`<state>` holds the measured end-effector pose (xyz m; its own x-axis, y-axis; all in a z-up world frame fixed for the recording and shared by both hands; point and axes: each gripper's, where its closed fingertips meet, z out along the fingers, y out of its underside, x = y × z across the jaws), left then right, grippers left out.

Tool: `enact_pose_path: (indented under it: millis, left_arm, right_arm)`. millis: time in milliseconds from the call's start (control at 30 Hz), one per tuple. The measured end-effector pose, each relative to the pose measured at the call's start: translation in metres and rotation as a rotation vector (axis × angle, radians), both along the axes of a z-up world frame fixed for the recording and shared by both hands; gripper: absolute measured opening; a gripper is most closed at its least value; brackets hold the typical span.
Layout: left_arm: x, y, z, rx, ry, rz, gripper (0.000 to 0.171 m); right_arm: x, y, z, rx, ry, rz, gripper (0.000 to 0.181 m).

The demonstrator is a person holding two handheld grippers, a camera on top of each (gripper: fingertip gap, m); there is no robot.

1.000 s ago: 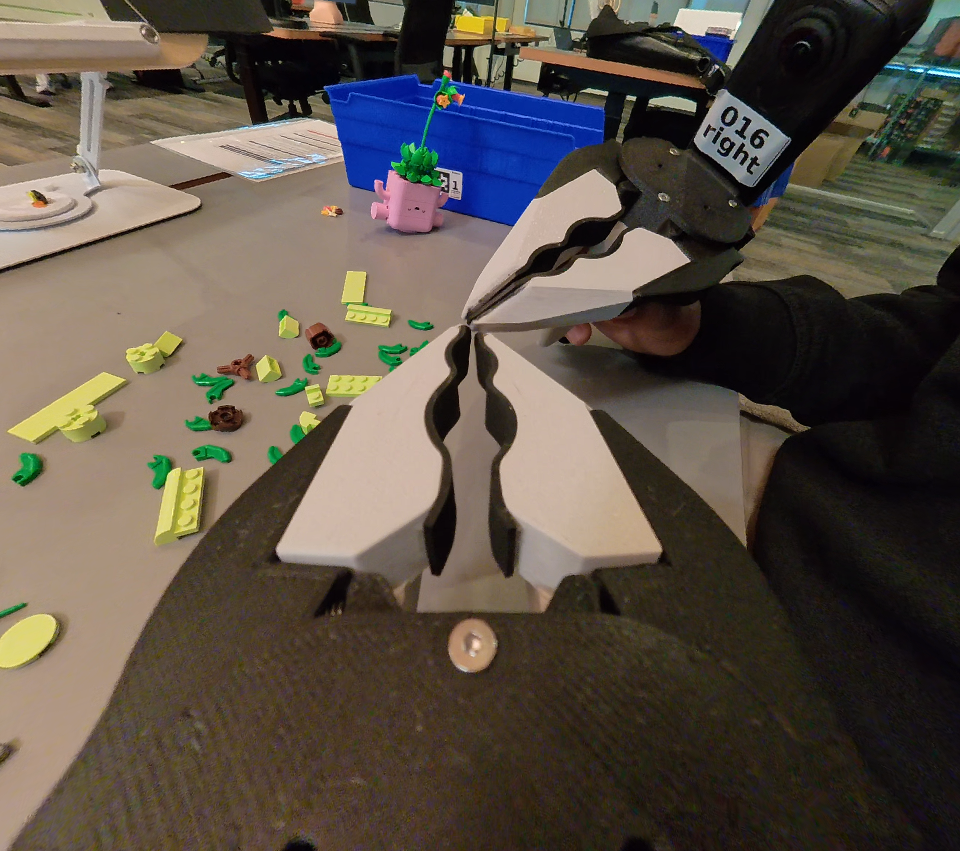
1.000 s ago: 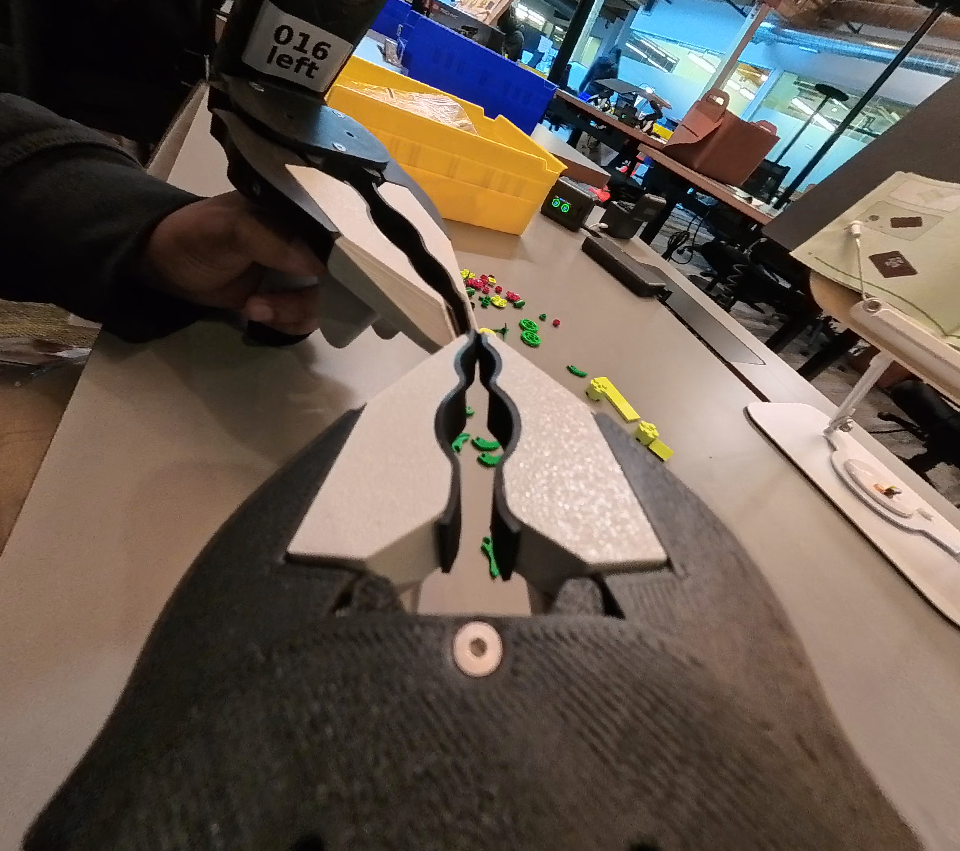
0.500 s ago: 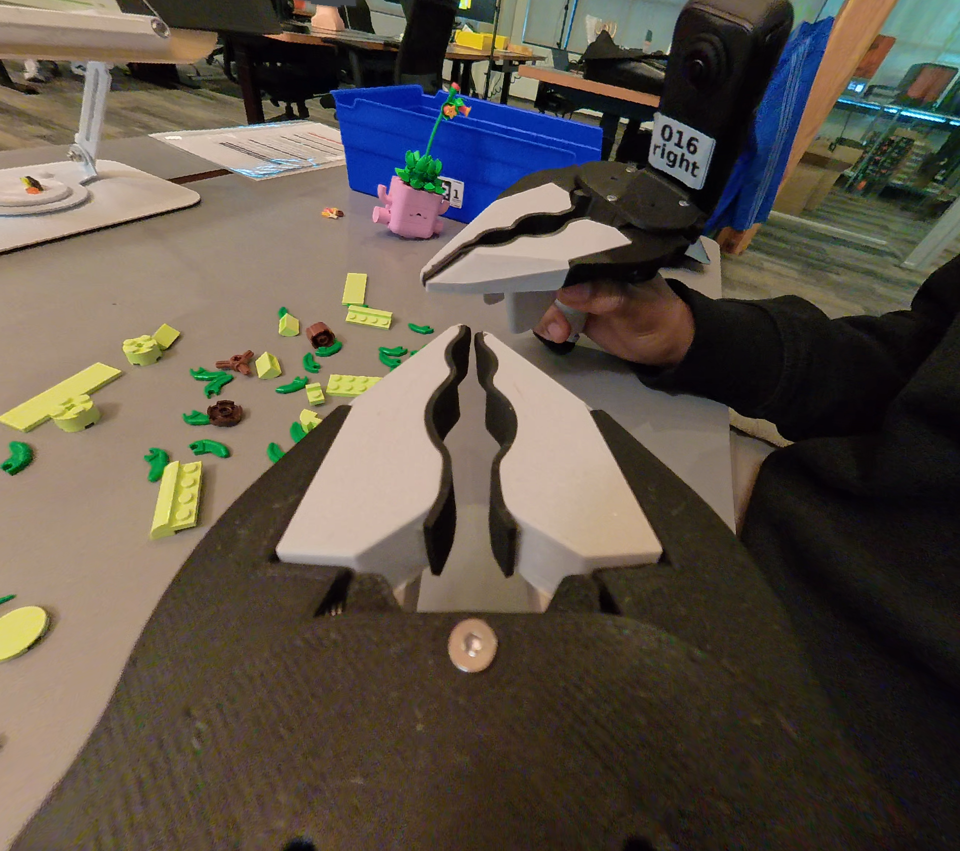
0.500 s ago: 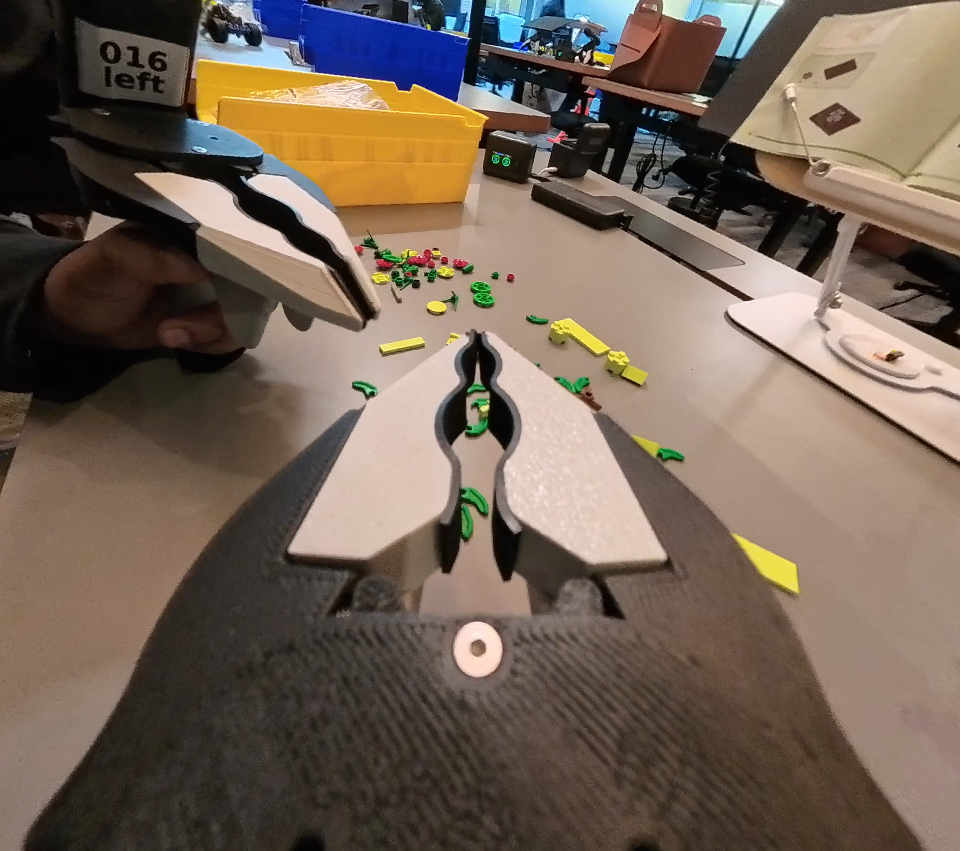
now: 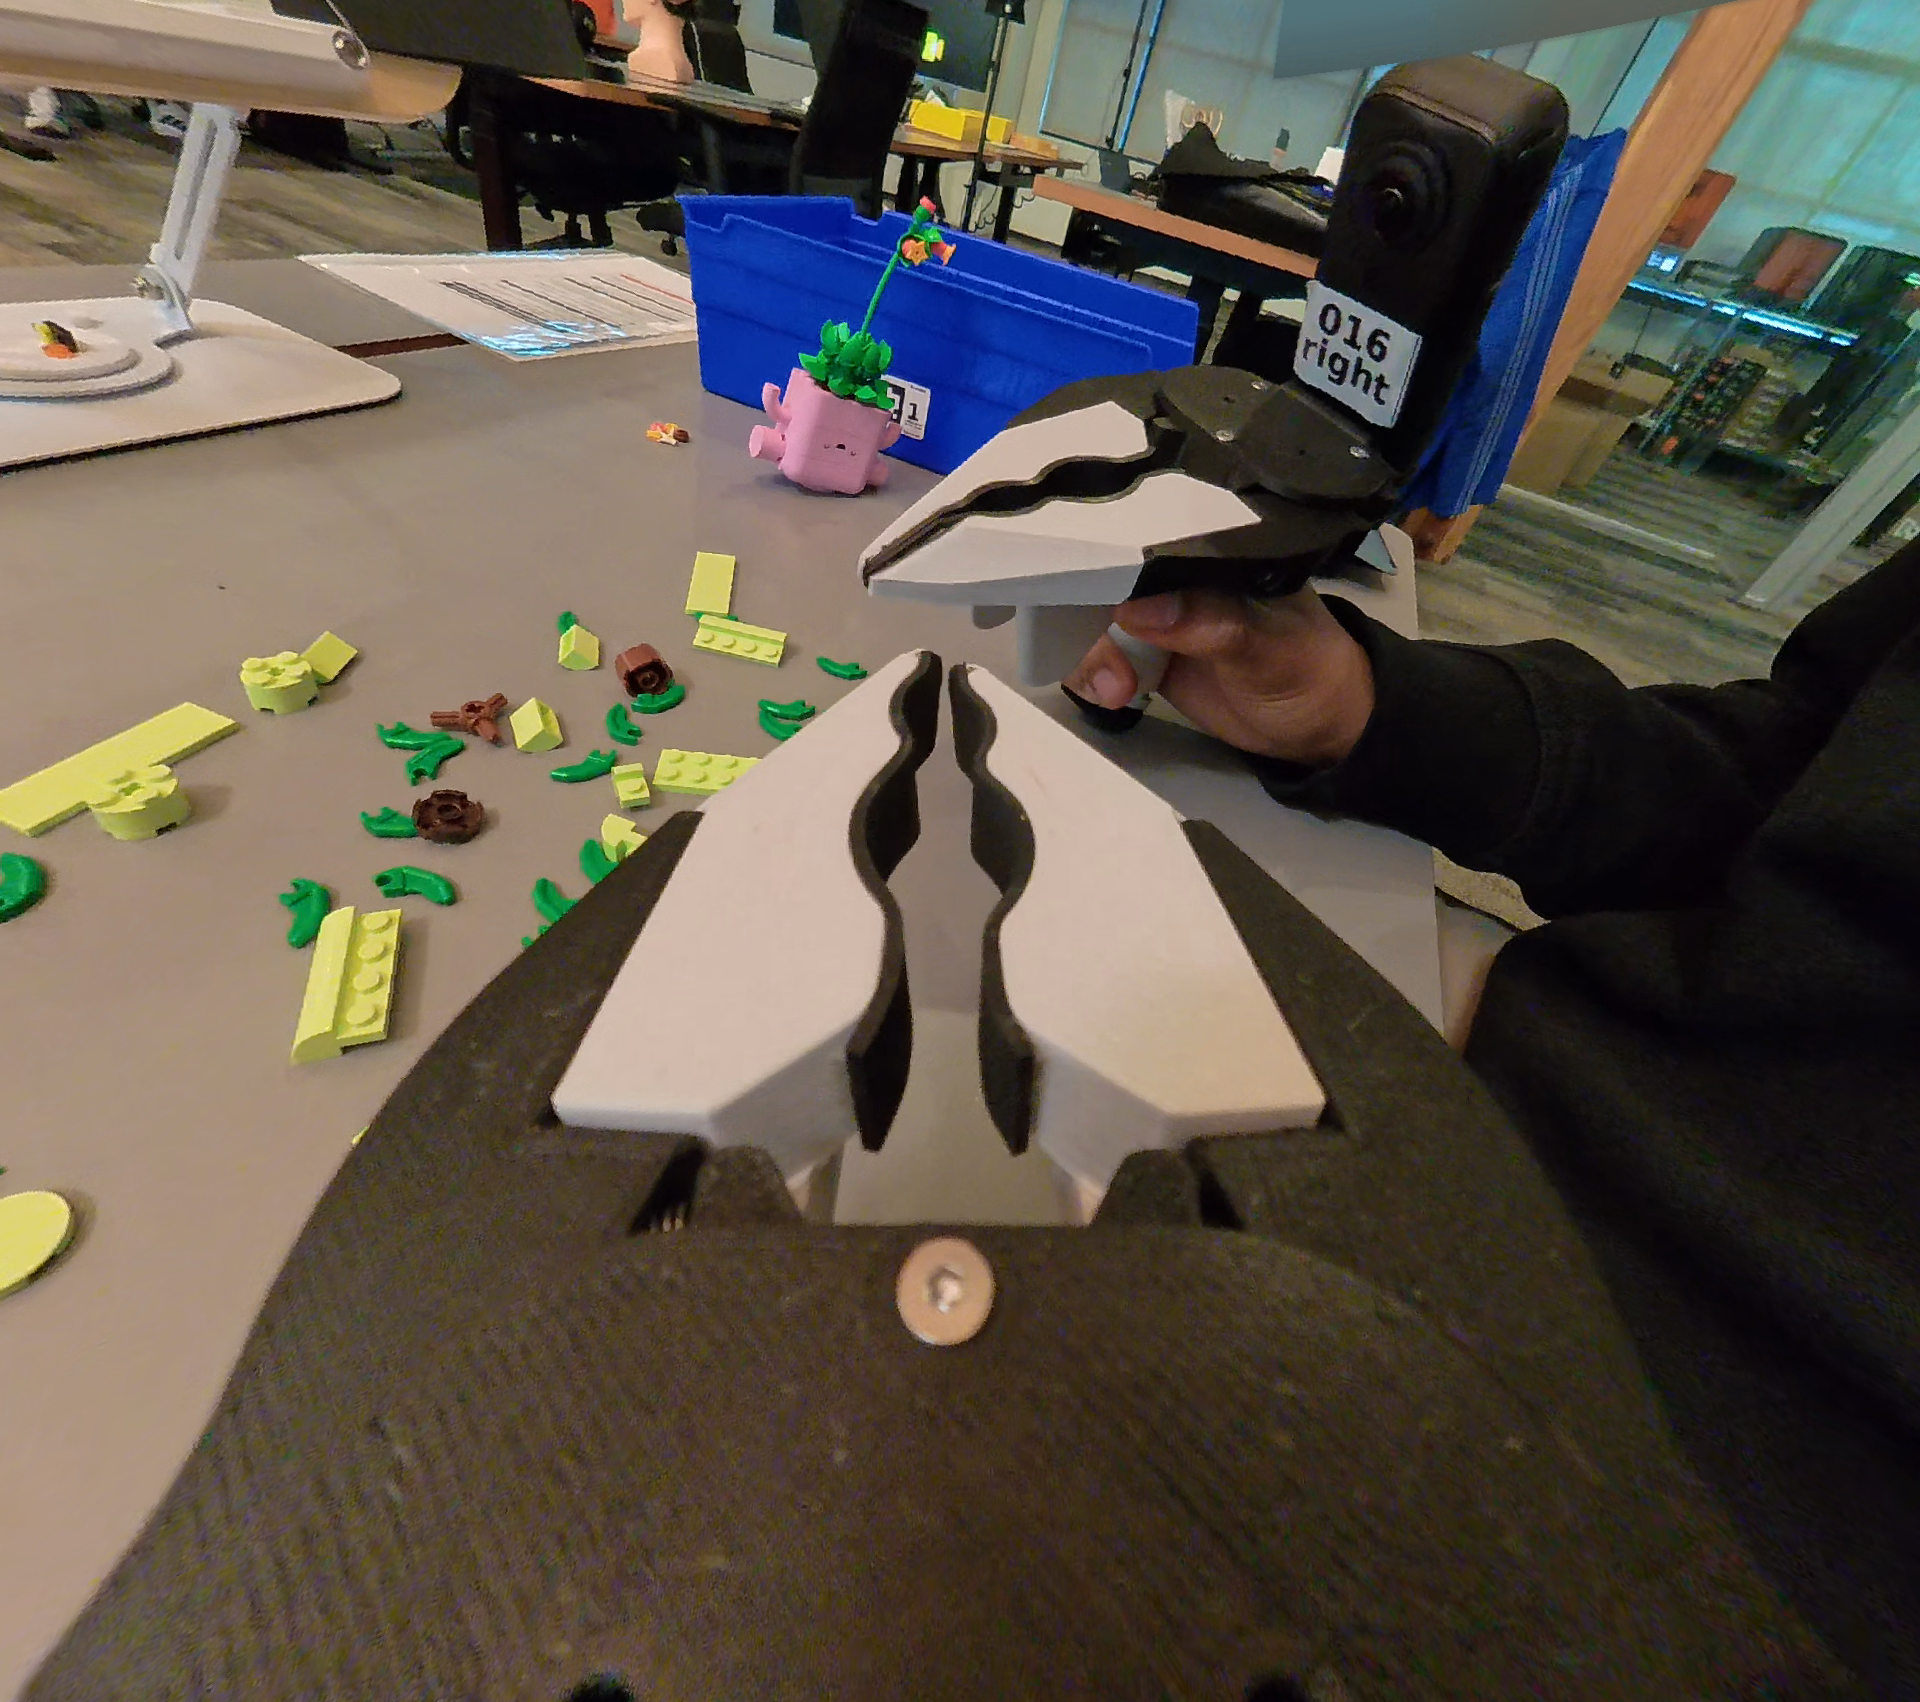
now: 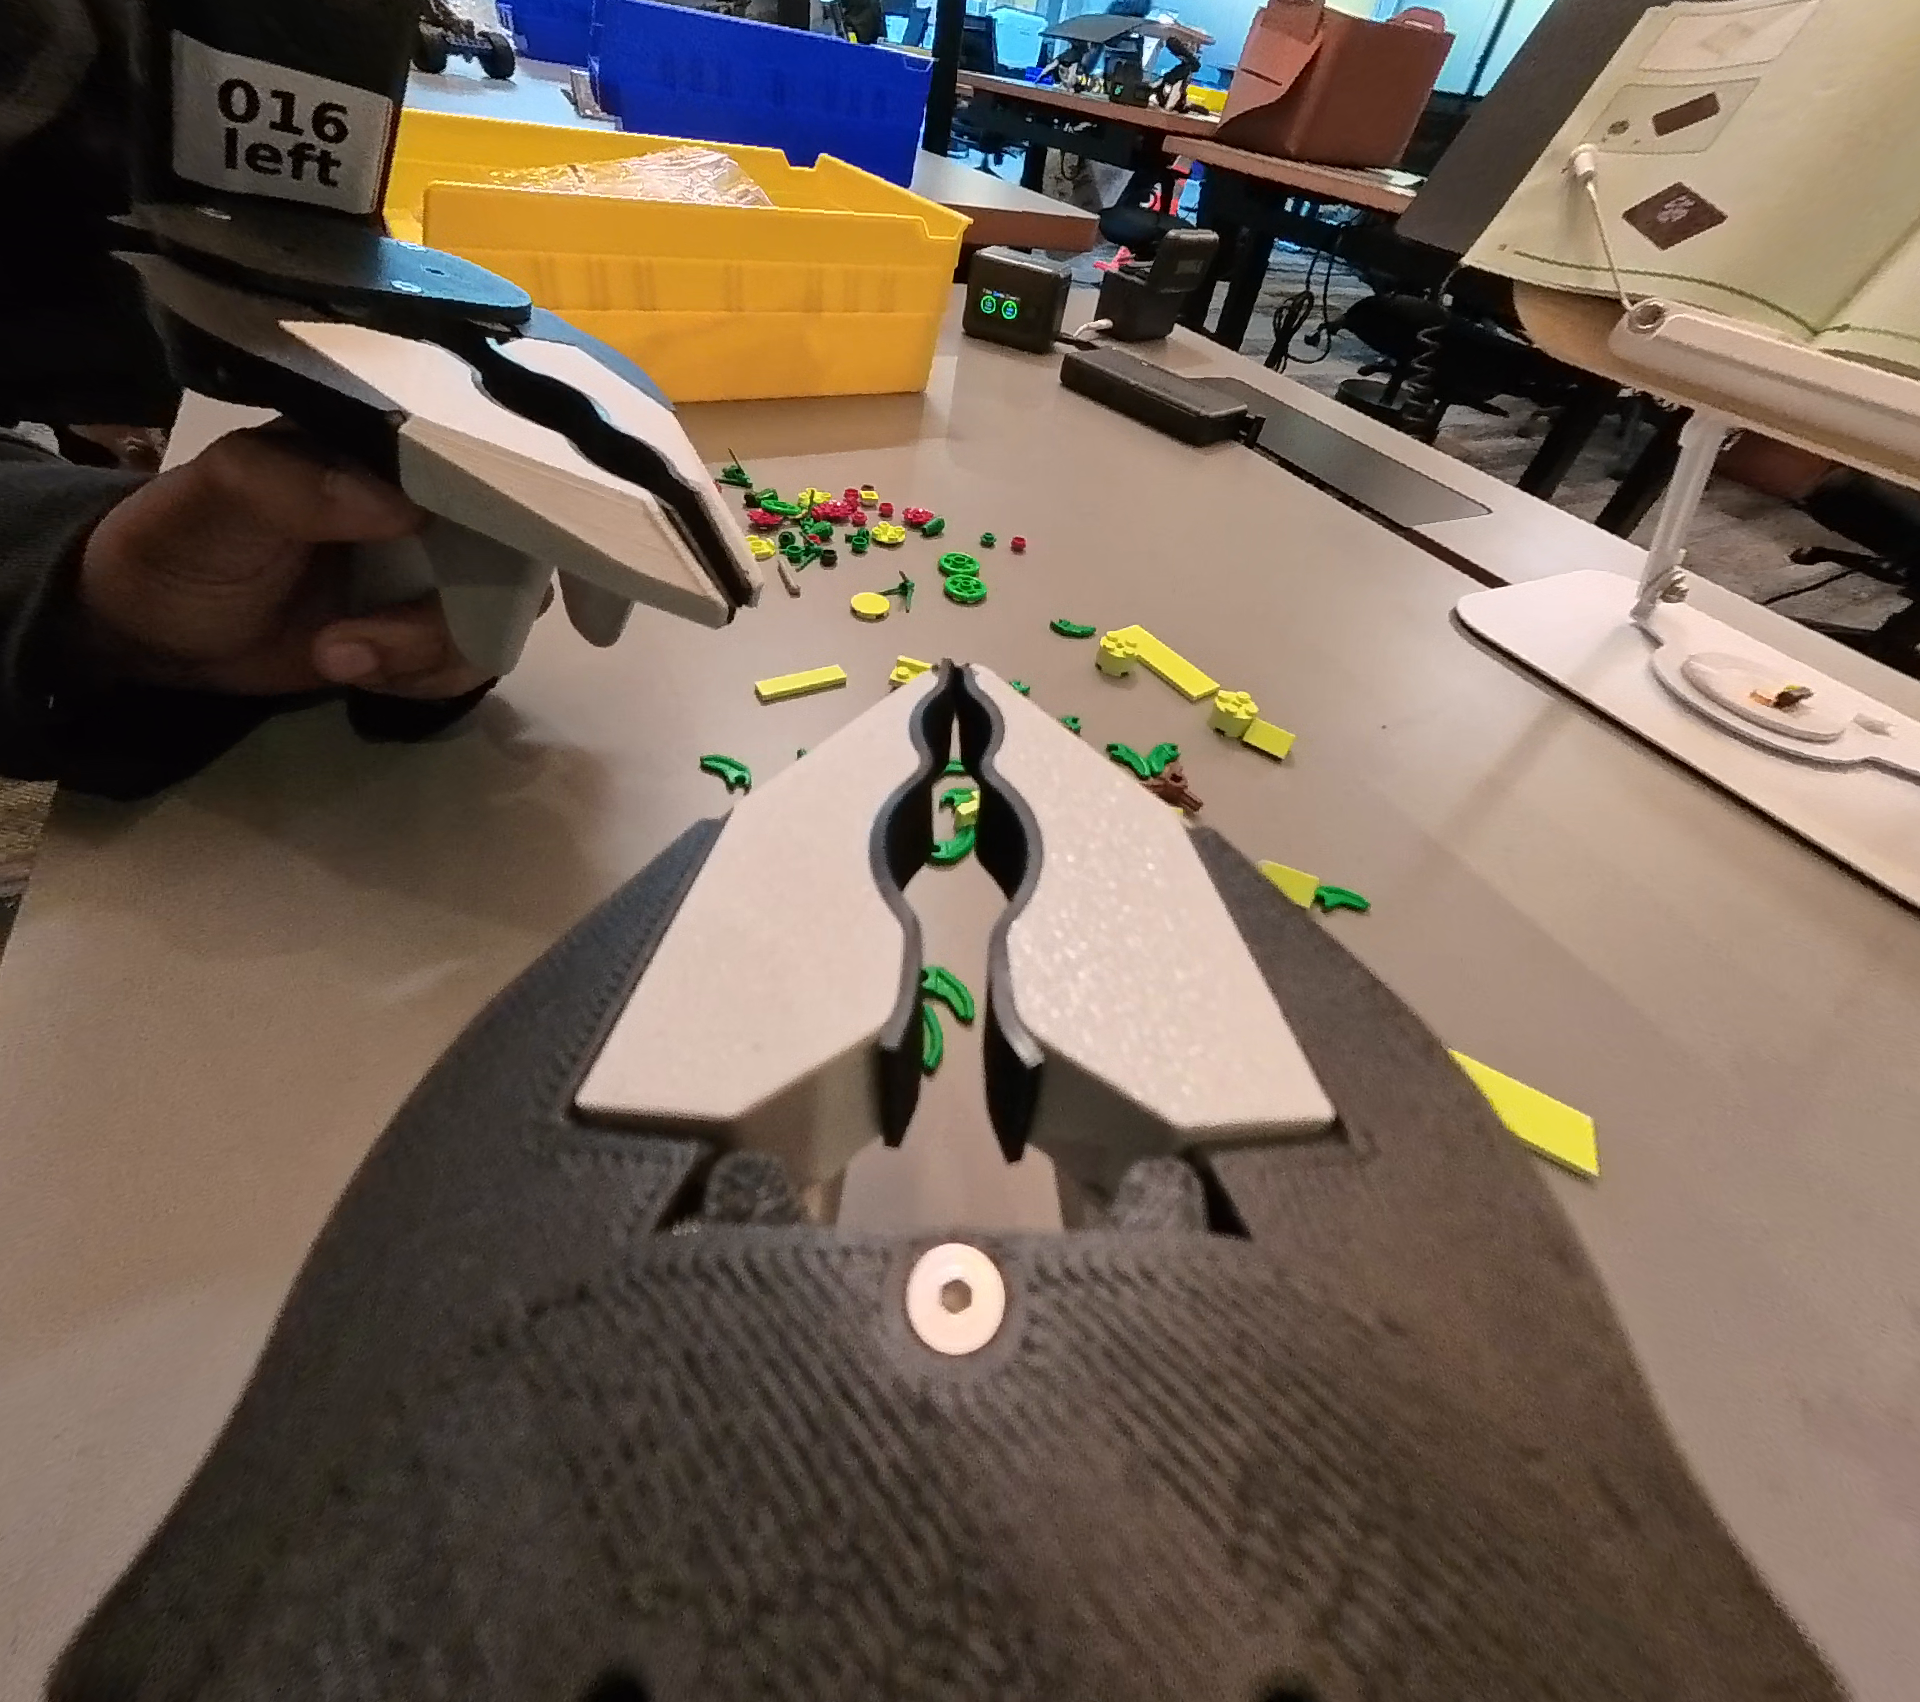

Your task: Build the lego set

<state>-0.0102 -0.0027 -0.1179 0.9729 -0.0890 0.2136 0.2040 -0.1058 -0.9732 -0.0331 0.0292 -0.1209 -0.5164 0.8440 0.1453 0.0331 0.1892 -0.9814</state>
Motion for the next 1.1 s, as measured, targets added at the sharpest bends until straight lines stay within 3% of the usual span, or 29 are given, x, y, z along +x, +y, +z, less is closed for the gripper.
enact_pose_path:
  millis: [1100]
  left_arm:
    - [0.006, 0.001, -0.001, -0.016, 0.081, 0.015, 0.000]
  right_arm:
    - [0.006, 0.000, 0.009, 0.023, 0.059, -0.021, 0.000]
